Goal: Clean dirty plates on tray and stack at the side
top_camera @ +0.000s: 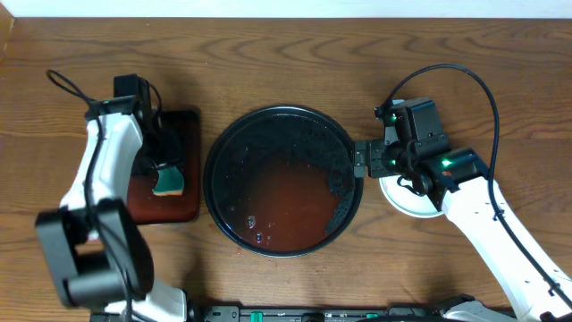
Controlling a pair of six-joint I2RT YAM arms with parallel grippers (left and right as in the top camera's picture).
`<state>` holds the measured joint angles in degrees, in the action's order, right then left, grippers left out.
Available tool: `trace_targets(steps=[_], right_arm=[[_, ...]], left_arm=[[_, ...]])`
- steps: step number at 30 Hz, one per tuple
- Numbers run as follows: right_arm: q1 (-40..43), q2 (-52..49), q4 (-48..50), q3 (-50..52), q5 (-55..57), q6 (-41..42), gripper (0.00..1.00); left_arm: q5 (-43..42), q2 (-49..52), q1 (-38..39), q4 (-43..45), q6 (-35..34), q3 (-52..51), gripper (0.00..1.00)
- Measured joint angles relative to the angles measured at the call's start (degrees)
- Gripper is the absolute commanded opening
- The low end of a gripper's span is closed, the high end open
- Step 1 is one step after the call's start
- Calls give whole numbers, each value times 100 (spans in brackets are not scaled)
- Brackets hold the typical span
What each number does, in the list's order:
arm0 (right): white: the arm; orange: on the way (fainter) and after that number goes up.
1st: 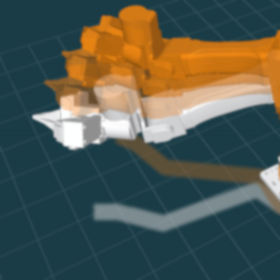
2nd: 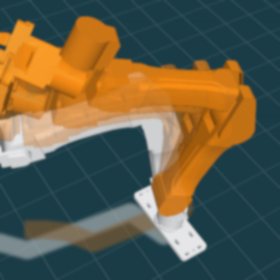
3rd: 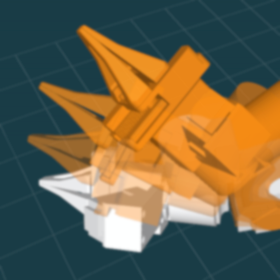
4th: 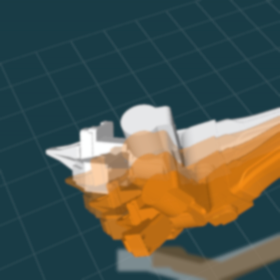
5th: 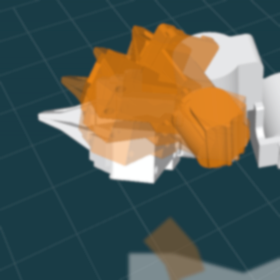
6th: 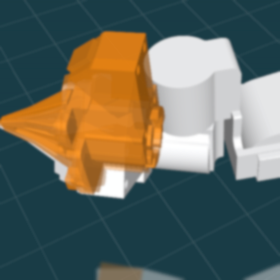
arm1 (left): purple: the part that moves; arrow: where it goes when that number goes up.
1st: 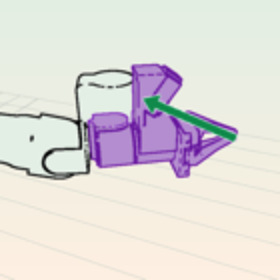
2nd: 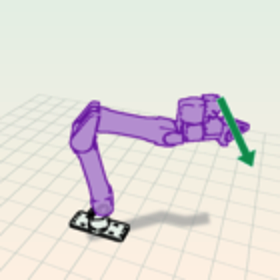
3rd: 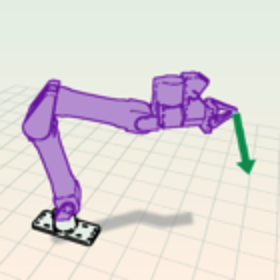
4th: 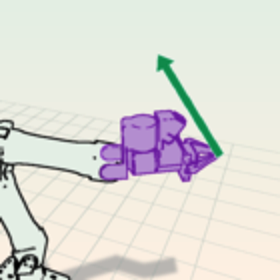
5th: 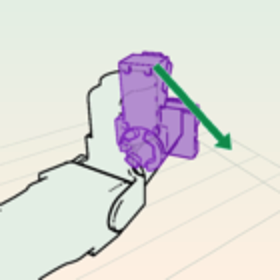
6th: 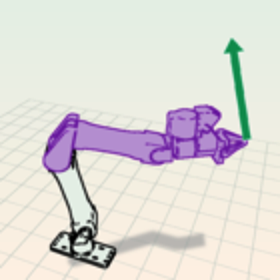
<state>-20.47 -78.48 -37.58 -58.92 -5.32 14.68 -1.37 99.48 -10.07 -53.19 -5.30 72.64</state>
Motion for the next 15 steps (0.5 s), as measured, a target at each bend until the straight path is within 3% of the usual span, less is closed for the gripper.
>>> trace_targets(steps=[7, 15], right_arm=[[330, 487, -750, -638, 293, 83, 99], [680, 2107, -1152, -1353, 837, 105, 99]], left_arm=[[-179, -918, 0, -35, 2, 184, 76], [-234, -918, 0, -39, 2, 203, 76]])
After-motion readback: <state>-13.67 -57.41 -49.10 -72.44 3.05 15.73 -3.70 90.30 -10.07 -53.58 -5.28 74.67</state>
